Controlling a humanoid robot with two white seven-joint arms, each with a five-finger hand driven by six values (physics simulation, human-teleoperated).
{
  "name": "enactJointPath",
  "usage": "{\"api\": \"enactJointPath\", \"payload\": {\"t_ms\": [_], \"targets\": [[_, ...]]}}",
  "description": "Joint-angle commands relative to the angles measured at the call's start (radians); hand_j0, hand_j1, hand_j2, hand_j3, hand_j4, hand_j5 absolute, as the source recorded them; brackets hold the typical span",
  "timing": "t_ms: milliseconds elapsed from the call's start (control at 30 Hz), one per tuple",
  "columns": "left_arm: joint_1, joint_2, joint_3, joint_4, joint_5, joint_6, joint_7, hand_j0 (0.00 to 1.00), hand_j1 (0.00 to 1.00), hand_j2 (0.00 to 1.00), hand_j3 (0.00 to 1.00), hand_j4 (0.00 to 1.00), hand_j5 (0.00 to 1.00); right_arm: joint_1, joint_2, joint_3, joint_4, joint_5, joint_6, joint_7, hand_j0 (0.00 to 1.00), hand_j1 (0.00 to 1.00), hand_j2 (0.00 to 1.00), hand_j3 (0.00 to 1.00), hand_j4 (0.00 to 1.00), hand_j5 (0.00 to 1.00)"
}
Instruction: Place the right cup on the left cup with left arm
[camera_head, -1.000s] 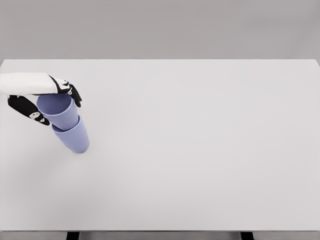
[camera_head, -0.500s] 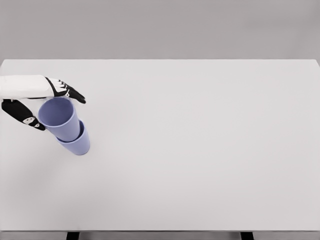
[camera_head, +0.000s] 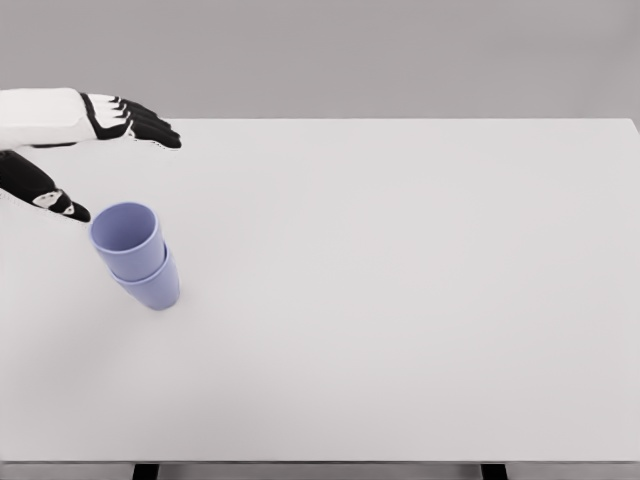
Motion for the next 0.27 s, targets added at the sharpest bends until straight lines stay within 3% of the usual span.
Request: {"api": "enactJointPath", "payload": {"t_ms": [0, 233], "targets": [[0.0, -0.041, 0.003, -0.057, 0.057, 0.002, -0.002, 1.0, 1.0, 1.0, 1.0, 1.0, 1.0, 0.0, 0.0, 0.0, 0.0, 0.001, -0.001, 0.001, 1.0, 1.0, 1.0, 1.0, 1.0, 1.0], [0.0, -0.199, -0.008, -0.063, 0.068, 0.002, -0.006, 1.0, 1.0, 1.0, 1.0, 1.0, 1.0, 0.0, 0.0, 0.0, 0.0, 0.001, -0.001, 0.001, 1.0, 1.0, 1.0, 1.0, 1.0, 1.0]]}}
